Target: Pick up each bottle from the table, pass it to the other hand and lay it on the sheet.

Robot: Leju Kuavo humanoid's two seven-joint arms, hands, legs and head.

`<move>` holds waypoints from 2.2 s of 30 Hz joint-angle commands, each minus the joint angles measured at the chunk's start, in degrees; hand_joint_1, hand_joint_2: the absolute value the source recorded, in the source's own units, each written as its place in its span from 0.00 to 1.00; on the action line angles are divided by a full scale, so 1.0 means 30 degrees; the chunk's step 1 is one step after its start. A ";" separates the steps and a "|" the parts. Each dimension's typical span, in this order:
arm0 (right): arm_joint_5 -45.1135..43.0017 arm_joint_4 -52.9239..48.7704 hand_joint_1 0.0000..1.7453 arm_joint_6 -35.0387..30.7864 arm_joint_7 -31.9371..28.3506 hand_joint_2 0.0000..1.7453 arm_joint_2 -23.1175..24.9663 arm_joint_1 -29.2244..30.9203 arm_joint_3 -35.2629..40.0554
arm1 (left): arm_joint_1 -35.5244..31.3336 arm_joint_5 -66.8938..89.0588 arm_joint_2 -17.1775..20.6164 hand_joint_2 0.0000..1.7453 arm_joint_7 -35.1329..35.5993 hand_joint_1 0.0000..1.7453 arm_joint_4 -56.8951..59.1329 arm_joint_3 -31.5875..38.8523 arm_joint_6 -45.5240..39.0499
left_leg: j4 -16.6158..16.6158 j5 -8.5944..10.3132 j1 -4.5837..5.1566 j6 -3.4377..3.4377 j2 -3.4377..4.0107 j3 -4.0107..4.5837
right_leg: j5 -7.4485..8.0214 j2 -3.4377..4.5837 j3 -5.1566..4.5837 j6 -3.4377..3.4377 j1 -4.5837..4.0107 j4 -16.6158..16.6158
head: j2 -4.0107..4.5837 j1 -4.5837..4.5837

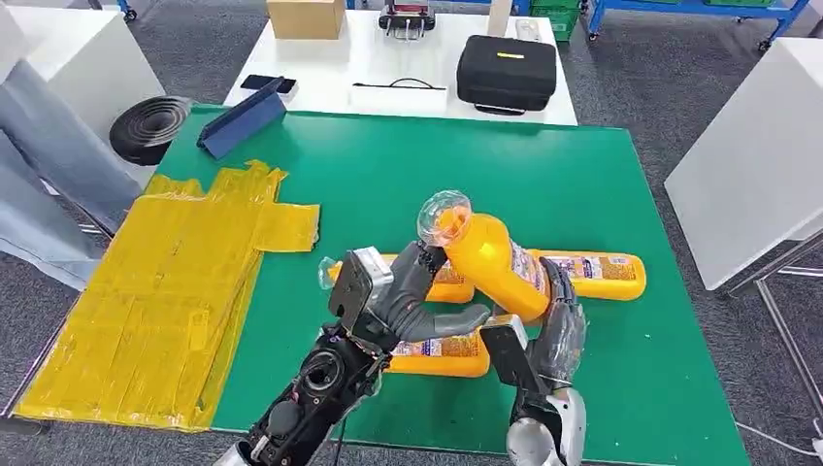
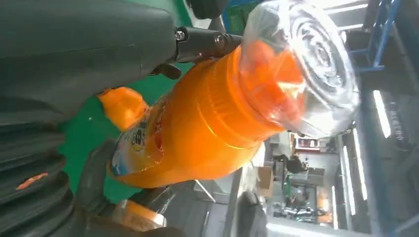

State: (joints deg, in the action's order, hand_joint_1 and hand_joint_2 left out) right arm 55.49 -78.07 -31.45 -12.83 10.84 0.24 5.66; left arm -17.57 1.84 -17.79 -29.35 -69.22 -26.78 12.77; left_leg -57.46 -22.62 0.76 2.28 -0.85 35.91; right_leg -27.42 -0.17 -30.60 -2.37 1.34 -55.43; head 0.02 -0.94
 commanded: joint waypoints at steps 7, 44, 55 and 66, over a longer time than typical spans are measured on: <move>-0.0274 0.0562 1.00 0.0380 -0.0094 1.00 0.0004 0.0798 -0.0458 | -0.1656 -0.0320 0.0363 1.00 0.0550 0.00 0.3913 -0.2695 0.1012 | 0.0015 -0.0028 -0.0018 -0.0050 0.0033 -0.0086 | -0.0011 0.0021 0.0100 0.0039 -0.0020 0.0039 | 0.0000 -0.0001; 0.0150 0.1966 1.00 0.0591 -0.0014 1.00 -0.0082 0.1712 -0.0245 | -0.1189 0.3338 -0.0028 1.00 -0.0002 0.00 0.3479 -0.1409 -0.2266 | 0.0012 -0.0038 -0.0020 -0.0055 0.0077 -0.0092 | -0.0003 0.0067 0.0107 0.0043 -0.0029 0.0040 | 0.0000 0.0000; 0.0801 0.2935 1.00 0.1071 0.0211 1.00 -0.0087 0.2140 0.0149 | -0.1236 0.2398 -0.0023 1.00 0.0060 0.00 0.3654 -0.0734 -0.1975 | 0.0013 -0.0036 -0.0023 -0.0056 0.0067 -0.0095 | -0.0005 0.0056 0.0110 0.0044 -0.0031 0.0041 | 0.0000 0.0000; 0.1814 0.4684 1.00 0.1672 0.0471 1.00 0.0118 0.3006 0.0838 | -0.1344 0.2173 -0.0102 1.00 0.0038 0.00 0.3835 -0.0383 -0.1830 | 0.0011 -0.0030 -0.0023 -0.0055 0.0070 -0.0086 | 0.0001 0.0060 0.0099 0.0044 -0.0031 0.0035 | 0.0000 0.0000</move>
State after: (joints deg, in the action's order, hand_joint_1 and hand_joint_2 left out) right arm 59.64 -72.09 -27.70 -11.67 10.73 5.06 5.35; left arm -20.00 8.92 -18.38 -29.42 -61.26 -29.18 6.58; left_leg -57.46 -22.62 0.78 2.28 -0.87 35.92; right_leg -27.41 -0.18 -30.55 -2.37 1.34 -55.44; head 0.02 -0.94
